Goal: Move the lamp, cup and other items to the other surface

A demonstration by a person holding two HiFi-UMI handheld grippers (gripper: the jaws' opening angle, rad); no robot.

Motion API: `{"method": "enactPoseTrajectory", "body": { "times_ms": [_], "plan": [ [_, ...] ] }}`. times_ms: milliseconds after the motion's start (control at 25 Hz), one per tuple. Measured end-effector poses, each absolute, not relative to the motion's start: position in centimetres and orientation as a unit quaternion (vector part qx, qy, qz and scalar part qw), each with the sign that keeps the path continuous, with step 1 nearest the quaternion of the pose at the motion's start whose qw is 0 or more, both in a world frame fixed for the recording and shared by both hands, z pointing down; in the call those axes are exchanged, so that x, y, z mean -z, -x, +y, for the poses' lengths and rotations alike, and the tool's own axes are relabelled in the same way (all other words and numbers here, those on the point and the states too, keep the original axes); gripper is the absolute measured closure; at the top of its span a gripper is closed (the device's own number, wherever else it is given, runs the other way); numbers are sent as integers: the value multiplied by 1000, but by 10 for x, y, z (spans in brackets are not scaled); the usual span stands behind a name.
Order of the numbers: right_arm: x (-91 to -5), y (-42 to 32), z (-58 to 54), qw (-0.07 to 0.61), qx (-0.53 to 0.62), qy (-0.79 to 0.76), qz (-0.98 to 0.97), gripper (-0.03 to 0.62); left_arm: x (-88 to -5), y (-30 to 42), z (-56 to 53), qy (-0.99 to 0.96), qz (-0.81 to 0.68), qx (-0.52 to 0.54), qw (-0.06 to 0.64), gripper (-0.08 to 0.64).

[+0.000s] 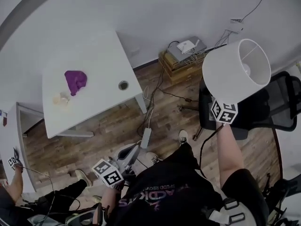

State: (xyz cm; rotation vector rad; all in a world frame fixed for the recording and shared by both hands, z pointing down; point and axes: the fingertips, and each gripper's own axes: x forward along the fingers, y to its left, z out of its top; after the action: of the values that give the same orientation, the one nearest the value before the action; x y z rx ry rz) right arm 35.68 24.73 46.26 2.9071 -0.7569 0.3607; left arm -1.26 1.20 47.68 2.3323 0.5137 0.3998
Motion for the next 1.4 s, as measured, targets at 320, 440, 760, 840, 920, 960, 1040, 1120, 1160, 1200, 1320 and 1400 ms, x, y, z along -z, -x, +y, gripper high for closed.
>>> {"method": "enactPoseTrajectory", "body": {
  "times_ms": [320,440,760,840,920,960,1040,1120,1160,1200,1320,1400],
  "plan": [
    [-461,-395,372,51,-124,-975,-177,437,-473,-51,83,-884,253,-190,344,560],
    [-469,-415,418,42,-129,-979,-154,437,-475,-75,115,-877,267,-209,341,560],
    [-512,-477,540,15,-152,-984,-87,437,-491,-147,196,-858,282,-256,343,560],
    [-527,-493,571,8,-160,-985,-66,437,-496,-164,218,-854,286,-269,341,560],
    [-546,-504,600,-7,-173,-984,-47,437,-499,-175,238,-851,286,-283,337,560],
    [-556,-507,612,-17,-180,-983,-38,437,-501,-177,247,-850,284,-291,335,560],
    [-575,-516,636,-37,-191,-981,-24,437,-508,-183,263,-847,280,-308,331,560],
    [-592,-523,656,-51,-198,-979,-8,437,-518,-188,276,-842,274,-326,331,560],
    [-602,-524,665,-55,-202,-978,0,437,-522,-190,281,-840,270,-335,332,560],
    [-613,-524,671,-60,-207,-977,6,437,-526,-190,285,-837,266,-344,331,560],
    [-641,-523,685,-71,-220,-973,22,437,-533,-190,292,-832,262,-370,321,560],
    [-657,-524,694,-76,-226,-970,35,437,-537,-190,296,-827,261,-386,314,560]
  ]
}}
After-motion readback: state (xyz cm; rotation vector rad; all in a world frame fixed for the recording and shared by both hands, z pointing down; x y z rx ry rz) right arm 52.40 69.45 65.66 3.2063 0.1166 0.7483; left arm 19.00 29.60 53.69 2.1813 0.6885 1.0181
